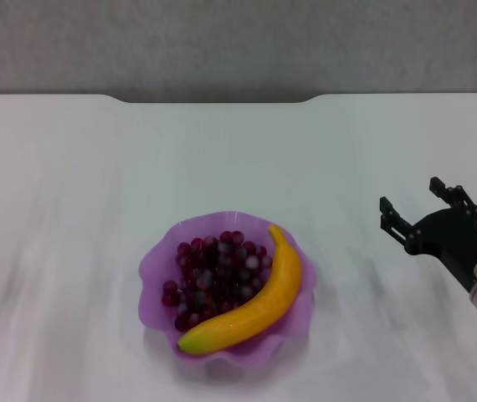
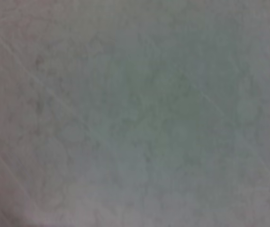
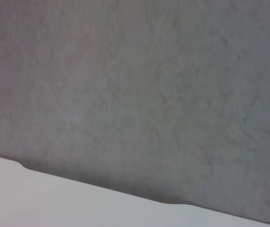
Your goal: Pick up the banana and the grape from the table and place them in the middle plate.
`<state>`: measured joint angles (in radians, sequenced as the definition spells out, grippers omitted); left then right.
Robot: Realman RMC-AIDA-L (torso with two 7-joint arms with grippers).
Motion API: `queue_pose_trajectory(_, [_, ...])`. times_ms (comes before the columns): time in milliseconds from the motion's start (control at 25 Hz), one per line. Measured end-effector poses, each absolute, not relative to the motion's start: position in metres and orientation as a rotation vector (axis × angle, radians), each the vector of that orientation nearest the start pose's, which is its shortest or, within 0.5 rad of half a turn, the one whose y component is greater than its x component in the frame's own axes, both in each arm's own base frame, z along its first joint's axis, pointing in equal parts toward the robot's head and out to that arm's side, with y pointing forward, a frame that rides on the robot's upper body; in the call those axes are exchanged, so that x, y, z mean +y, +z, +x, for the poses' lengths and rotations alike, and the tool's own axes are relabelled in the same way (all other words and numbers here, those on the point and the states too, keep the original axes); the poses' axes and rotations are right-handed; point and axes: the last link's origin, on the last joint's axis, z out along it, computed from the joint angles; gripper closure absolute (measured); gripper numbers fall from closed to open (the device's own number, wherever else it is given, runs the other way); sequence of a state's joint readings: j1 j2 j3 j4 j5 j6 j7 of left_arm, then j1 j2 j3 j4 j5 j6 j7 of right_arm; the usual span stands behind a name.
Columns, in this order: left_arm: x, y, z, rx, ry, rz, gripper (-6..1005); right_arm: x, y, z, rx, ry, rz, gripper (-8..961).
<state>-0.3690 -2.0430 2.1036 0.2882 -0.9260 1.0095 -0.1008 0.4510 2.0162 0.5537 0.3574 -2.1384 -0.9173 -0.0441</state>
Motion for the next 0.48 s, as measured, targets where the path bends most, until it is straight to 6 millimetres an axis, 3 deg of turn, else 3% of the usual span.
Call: queue_pose_trajectory(480, [0.3342,0.0066,-0.3668,-0.798,-0.612,-1.378,103,0.3355,-0.0565,0.309,0.474,0.517,-1.864,92])
